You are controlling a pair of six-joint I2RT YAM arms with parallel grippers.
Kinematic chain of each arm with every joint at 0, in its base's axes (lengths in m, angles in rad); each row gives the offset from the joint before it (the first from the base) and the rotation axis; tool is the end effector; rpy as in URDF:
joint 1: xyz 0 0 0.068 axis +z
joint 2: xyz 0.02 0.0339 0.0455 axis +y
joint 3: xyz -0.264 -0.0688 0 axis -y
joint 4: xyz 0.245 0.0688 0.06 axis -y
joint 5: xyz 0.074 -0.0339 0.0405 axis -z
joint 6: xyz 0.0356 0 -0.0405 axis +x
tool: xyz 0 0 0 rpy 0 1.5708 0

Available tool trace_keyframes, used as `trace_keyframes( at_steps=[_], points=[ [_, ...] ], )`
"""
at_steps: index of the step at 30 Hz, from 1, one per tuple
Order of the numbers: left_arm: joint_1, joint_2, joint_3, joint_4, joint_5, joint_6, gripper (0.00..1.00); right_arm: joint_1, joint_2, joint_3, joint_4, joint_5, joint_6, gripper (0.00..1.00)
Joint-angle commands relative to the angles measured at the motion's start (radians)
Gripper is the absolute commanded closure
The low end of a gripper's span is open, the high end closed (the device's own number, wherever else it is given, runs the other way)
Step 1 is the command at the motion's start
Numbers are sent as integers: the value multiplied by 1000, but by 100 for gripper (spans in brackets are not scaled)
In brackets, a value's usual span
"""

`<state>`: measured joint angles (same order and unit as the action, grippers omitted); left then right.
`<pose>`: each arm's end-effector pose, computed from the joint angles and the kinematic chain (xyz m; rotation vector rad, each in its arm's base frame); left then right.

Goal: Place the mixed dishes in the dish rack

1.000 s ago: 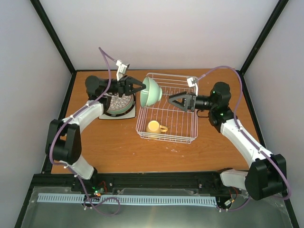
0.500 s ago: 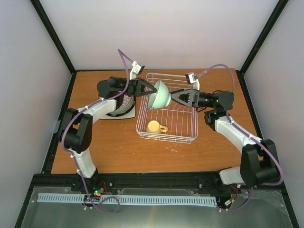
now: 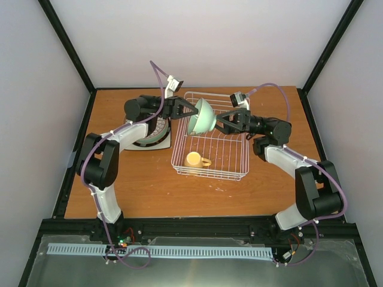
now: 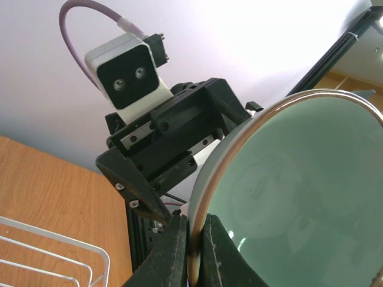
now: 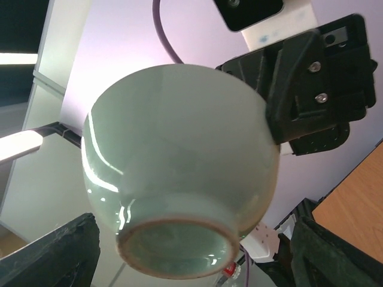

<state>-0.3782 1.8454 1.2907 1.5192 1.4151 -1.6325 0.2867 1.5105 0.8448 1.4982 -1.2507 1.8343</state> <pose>0.3372 -0.1718 0.3549 1.0184 1.5111 -1.9763 0.2697 0.1148 0.3359 -0.5243 1.6649 2.1501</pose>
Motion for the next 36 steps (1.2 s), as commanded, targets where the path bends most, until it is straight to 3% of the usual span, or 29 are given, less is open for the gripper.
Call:
trace_keyframes(
  at_steps=[1, 13, 24, 33, 34, 36],
  points=[
    [-4, 14, 59, 240, -70, 10, 99, -3, -34, 23, 180, -17, 46, 15],
    [-4, 40, 62, 222, -86, 33, 99, 3, -45, 12, 180, -21, 56, 28],
    [-4, 74, 78, 224, -106, 33, 99, 40, -19, 25, 180, -21, 58, 30],
    [-5, 66, 59, 189, -97, 66, 99, 49, -10, 26, 180, -17, 49, 49],
    [-5, 64, 57, 191, -94, 65, 99, 48, -10, 28, 179, -14, 47, 47],
    [-5, 60, 51, 192, -80, 66, 99, 48, -4, 37, 178, -15, 48, 33]
  ],
)
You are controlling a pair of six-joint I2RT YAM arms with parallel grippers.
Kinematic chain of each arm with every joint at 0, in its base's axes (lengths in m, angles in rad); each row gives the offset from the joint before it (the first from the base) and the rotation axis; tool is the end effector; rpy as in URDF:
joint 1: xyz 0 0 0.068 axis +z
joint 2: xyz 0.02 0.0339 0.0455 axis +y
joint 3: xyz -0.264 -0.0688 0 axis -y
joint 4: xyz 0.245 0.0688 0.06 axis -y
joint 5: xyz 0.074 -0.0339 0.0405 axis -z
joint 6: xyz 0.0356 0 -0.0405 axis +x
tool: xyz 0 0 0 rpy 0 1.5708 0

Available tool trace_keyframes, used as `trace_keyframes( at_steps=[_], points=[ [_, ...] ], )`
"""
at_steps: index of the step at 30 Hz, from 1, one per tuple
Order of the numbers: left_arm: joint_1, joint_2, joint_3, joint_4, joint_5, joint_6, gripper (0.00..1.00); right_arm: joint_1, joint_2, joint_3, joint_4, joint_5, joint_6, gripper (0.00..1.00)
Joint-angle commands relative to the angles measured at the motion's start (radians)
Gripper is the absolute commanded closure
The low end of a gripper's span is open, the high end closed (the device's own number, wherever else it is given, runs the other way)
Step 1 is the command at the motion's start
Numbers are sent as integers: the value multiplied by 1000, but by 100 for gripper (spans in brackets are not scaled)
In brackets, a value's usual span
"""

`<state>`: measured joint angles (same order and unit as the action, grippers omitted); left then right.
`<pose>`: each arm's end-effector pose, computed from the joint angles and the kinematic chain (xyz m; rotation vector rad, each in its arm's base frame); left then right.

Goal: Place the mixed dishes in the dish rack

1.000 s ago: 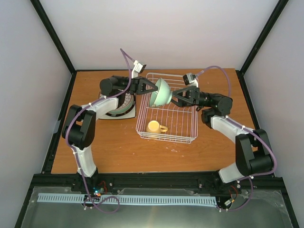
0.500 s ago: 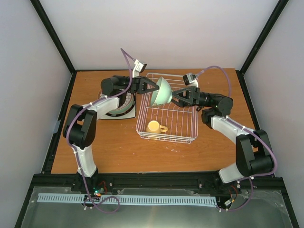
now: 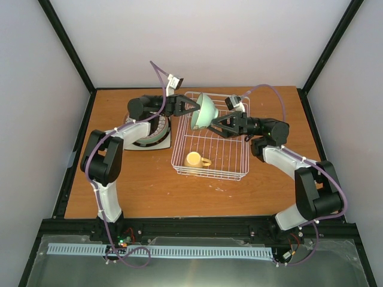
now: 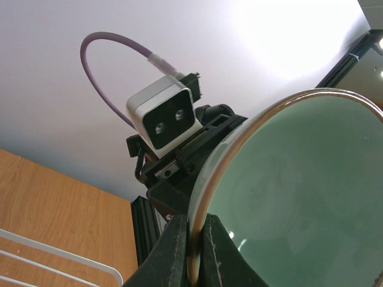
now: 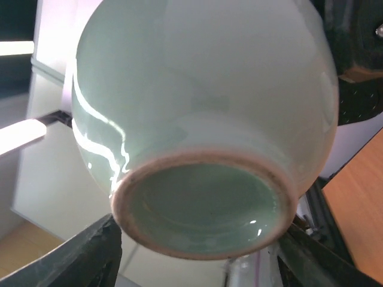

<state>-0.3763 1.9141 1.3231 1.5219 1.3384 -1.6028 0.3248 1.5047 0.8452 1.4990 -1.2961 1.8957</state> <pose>0.3545 -0.1773 0.3413 0.9267 1.4753 -1.9903 0.2628 0.1246 0.3365 -0.5700 1.7364 2.2072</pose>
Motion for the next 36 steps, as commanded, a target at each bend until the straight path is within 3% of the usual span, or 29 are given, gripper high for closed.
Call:
trace_keyframes(
  at_steps=[1, 12, 15, 24, 29, 33, 36],
  points=[
    [-7, -12, 17, 191, 3, 34, 99, 8, 2, 38, 178, 30, -14, 32],
    [-7, -74, -15, 177, 74, 33, 99, 6, 20, 47, 177, 37, -26, 30],
    [-7, -73, -19, 171, 69, 38, 99, 6, 20, 56, 178, 38, -22, 34],
    [-7, -36, 8, 190, 41, 20, 99, 7, 6, 58, 179, 28, -13, 52],
    [-7, -22, 19, 189, 39, 18, 99, 6, 5, 58, 179, 31, -15, 70],
    [-7, -22, 14, 157, 42, 46, 99, 7, 7, 61, 178, 38, -21, 95],
    [-7, -22, 8, 136, 45, 67, 96, 6, 13, 57, 178, 46, -26, 97]
  ],
)
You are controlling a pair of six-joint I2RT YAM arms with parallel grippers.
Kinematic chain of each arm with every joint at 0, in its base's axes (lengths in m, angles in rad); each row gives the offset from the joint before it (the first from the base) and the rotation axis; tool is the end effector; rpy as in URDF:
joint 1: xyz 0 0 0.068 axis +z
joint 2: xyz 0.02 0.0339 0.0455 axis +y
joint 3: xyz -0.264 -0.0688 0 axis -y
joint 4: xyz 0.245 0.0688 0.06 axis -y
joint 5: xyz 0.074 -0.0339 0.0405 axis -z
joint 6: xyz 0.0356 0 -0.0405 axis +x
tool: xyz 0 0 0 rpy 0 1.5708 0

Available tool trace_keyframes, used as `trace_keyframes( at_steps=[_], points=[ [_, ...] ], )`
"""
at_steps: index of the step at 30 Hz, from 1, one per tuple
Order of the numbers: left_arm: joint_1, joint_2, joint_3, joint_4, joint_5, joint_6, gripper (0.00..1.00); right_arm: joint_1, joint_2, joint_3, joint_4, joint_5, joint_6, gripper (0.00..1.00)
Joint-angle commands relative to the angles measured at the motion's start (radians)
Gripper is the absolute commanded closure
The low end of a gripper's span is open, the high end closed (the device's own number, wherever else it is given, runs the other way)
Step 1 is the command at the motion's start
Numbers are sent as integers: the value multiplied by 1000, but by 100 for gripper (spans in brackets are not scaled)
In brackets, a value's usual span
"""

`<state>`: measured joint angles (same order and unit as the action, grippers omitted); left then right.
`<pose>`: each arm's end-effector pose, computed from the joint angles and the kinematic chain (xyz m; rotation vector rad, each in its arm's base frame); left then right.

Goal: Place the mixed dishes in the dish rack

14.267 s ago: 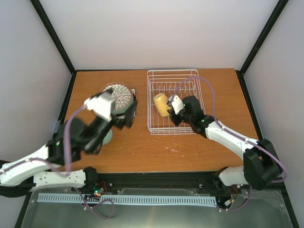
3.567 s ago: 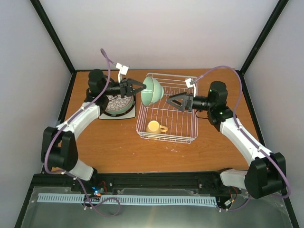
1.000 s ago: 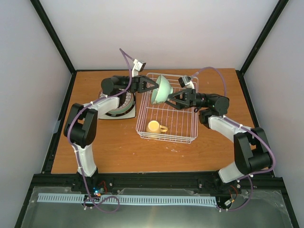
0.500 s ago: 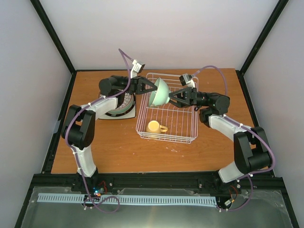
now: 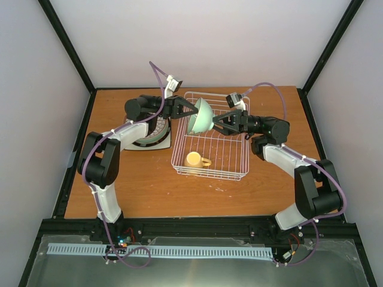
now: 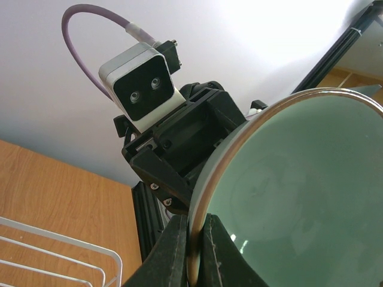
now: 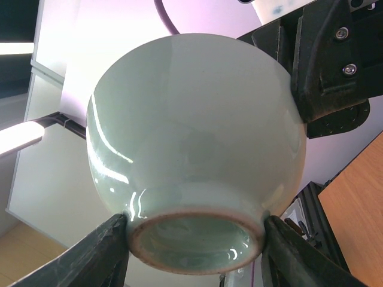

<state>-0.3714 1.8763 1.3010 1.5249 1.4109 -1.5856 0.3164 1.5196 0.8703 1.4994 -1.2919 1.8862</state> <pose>0.3450 -0.1721 0.3471 1.0242 1.4867 -1.9485 0.2680 0.1238 0.3398 -0.5736 1.7172 2.1919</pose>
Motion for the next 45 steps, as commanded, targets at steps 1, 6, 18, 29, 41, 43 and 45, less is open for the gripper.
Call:
trace_keyframes(
  at_steps=[1, 6, 18, 29, 41, 43, 45],
  points=[
    [-12, 15, 29, 124, -25, 57, 95, 14, 1, 30, 177, 44, -17, 97],
    [-12, 15, 31, 90, -15, 84, 88, 12, 17, 16, 177, 67, -25, 97],
    [-12, 8, 36, -25, 12, 165, 60, -13, 42, -23, 177, 92, -39, 97],
    [16, -8, 52, -249, 42, 315, 49, -39, 36, -70, 177, 78, -51, 97],
    [90, -16, 72, -399, 65, 425, 33, -44, 20, -102, 176, 80, -59, 97],
    [109, -22, 76, -450, 71, 466, 32, -46, 18, -107, 178, 79, -59, 97],
    [135, -29, 94, -543, 80, 517, 31, -55, 15, -116, 177, 74, -59, 97]
  ],
)
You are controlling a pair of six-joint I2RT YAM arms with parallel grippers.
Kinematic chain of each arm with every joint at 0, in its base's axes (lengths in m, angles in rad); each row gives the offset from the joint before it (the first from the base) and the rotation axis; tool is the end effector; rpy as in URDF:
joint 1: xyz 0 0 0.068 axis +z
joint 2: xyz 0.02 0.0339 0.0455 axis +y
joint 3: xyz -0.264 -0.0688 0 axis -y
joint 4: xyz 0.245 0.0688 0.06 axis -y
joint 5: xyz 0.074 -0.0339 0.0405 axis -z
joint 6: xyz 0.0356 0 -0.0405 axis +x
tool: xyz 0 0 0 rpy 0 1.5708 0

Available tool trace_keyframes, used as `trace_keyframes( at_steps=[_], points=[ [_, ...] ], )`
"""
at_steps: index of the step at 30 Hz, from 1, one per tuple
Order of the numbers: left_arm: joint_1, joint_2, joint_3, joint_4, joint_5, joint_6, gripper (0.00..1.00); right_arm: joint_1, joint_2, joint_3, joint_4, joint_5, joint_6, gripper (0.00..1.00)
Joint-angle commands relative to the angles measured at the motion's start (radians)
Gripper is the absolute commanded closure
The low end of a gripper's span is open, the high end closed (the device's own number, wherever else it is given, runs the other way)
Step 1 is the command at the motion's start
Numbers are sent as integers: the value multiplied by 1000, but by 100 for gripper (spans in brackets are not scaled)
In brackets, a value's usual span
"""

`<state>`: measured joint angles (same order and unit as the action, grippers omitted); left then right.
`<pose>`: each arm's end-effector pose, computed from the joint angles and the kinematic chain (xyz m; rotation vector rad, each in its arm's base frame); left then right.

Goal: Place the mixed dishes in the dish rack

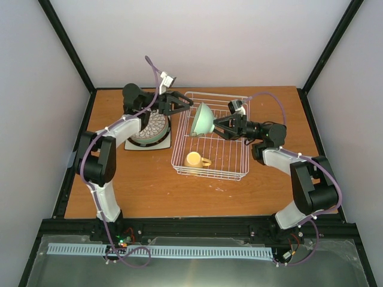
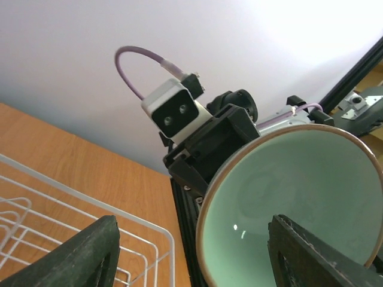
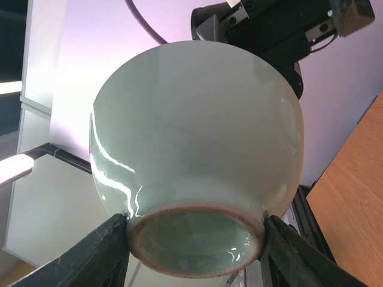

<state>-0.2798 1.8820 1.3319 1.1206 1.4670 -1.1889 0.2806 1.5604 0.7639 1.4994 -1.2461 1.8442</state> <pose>0.3809 -0.1463 0.3298 1.0016 1.5587 -1.8205 0.2756 0.1146 0.2995 -0.3895 1.7734 2.1992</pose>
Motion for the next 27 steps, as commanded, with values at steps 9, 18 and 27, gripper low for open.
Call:
trace_keyframes(
  at_steps=[9, 18, 27],
  points=[
    [169, -190, 413, -1368, -417, 1016, 20, -188, -148, -121, -265, -41, -341, 97],
    [182, -374, 444, -1577, -1139, 1249, 0, -227, -277, 327, -2020, 415, -1567, 97],
    [197, -605, 29, -1399, -1306, 1228, 0, -169, -245, 427, -2367, 739, -1663, 97]
  ],
)
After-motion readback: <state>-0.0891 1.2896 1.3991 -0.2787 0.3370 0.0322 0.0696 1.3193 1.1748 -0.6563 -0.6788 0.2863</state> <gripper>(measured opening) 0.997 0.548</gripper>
